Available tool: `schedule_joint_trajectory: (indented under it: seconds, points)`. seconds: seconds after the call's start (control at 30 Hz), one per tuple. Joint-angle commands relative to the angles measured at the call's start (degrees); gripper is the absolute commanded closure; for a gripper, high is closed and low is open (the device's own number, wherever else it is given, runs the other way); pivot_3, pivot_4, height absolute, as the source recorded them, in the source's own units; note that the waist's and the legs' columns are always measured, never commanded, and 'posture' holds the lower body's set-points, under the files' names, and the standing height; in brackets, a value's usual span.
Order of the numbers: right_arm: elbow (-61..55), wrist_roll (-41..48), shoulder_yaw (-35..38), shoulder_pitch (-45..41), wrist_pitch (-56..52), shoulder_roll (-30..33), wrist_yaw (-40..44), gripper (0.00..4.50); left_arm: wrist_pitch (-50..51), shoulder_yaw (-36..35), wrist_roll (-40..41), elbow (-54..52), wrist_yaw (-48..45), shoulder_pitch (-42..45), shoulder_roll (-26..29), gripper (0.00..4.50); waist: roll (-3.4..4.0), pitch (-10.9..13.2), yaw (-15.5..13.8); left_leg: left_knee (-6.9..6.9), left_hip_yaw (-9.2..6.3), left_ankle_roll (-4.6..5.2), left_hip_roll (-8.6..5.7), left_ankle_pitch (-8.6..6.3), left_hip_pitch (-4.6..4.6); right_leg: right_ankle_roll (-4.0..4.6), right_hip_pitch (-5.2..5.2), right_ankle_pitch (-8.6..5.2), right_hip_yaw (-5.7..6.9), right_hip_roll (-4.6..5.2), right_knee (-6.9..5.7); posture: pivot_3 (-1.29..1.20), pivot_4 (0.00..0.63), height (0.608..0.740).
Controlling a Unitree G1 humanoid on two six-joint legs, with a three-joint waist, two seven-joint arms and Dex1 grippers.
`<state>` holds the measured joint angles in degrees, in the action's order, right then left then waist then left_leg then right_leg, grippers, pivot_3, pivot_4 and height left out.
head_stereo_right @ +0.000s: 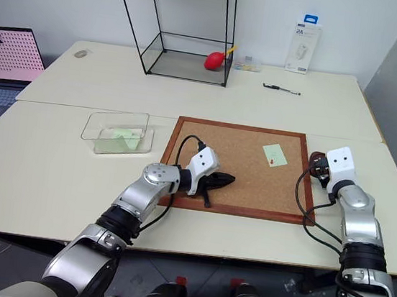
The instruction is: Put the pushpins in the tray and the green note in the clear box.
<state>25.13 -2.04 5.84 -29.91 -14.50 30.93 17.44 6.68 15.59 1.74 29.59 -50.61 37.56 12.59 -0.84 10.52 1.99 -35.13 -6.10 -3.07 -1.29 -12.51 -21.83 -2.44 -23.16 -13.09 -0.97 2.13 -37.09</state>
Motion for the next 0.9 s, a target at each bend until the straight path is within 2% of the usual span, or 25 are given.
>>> schedule_joint_trajectory:
  seconds: [0.03, 0.1, 0.37, 0.53, 0.9]
  points:
    - [-4.71, 1.79, 2.83, -1.10, -0.60, 1.40, 0.01, 0.77, 0.85, 2.35, -2.33, 2.16, -0.42, -2.19, 0.22, 4.50, 0.00, 0.00, 0.00, 0.00, -0.01, 0.00, 0.00, 0.00, 0.00, 0.00, 0.00, 0.00, 0.01, 0.00, 0.00, 0.00, 0.150, 0.740]
    - [-5.85, 2.50, 3.53, -1.36, -1.28, 1.69, 0.00, 0.46, 0.77, 2.37, -2.37, 2.22, -0.46, -2.17, 0.19, 4.50, 0.00, 0.00, -0.01, 0.00, 0.00, 0.00, 0.00, 0.00, 0.00, 0.00, 0.00, 0.00, 0.00, 0.00, 0.00, 0.00, 0.150, 0.740]
    - [-8.65, 7.54, 8.27, -4.00, -4.69, 0.19, -1.18, 0.46, 0.35, 2.42, -2.48, 2.71, -0.51, -2.01, 0.07, 4.50, 0.01, -0.01, 0.00, 0.00, 0.00, 0.00, 0.00, 0.00, -0.01, 0.00, 0.00, 0.00, 0.00, 0.00, 0.01, 0.00, 0.150, 0.740]
    - [-9.63, 7.74, 6.99, -3.48, -4.78, -0.09, -0.27, 0.46, 0.29, 2.43, -2.53, 2.74, -0.45, -2.03, 0.04, 4.50, 0.01, -0.01, -0.06, 0.00, -0.01, 0.00, 0.00, 0.00, -0.02, 0.00, 0.00, 0.00, 0.01, 0.00, 0.01, 0.00, 0.150, 0.740]
    - [-17.01, 12.53, -0.17, 2.28, -8.32, -7.02, 8.79, 0.46, 0.24, 2.48, -2.62, 2.71, -0.38, -2.13, 0.07, 4.50, 0.06, -0.04, -0.03, 0.01, -0.04, 0.00, 0.02, 0.00, 0.00, 0.00, 0.00, 0.00, 0.02, -0.02, 0.00, 0.00, 0.150, 0.740]
